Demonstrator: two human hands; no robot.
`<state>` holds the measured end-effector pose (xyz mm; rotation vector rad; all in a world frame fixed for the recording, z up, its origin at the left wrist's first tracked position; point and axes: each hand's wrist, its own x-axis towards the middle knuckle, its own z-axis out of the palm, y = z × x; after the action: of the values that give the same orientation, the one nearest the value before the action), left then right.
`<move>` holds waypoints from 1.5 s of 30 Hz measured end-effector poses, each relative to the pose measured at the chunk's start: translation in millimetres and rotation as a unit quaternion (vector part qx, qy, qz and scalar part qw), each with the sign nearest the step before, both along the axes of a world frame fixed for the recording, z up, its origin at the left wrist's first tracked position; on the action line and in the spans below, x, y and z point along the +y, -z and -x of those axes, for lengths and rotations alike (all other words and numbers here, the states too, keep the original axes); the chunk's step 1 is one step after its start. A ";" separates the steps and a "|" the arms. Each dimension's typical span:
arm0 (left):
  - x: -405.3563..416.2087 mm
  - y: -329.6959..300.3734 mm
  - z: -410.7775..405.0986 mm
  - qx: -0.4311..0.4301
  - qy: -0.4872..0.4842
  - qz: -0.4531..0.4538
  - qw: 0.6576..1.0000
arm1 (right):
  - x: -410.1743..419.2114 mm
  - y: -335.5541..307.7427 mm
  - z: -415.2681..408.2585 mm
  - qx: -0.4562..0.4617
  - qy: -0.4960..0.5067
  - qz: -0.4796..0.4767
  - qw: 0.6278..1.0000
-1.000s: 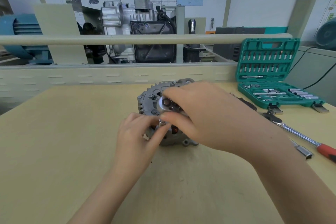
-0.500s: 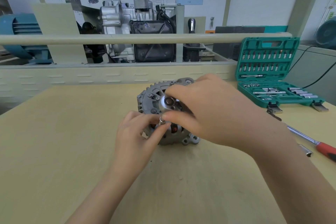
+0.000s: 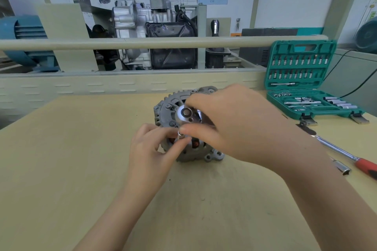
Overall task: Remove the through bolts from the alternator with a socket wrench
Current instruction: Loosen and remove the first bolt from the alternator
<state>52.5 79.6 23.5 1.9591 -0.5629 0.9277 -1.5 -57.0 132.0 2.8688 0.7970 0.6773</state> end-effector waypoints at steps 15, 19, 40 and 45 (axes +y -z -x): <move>1.8 1.5 -1.9 -0.017 -0.034 -0.025 0.999 | 4.3 3.0 1.0 -0.018 -0.008 -0.002 1.000; 7.9 3.6 -4.9 0.001 -0.013 -0.075 0.997 | -4.4 0.7 -6.5 0.026 -0.039 0.007 0.999; 3.2 -0.8 -0.7 -0.031 -0.015 -0.053 0.998 | -5.4 -0.7 -8.1 0.033 -0.041 0.000 0.999; -0.6 -0.5 -2.9 -0.044 -0.050 -0.046 0.997 | -2.8 -0.8 -5.0 -0.018 0.026 -0.006 0.999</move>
<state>55.4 79.0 23.9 2.0512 -0.5707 1.0705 3.5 -59.8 132.8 2.8686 0.7122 0.7292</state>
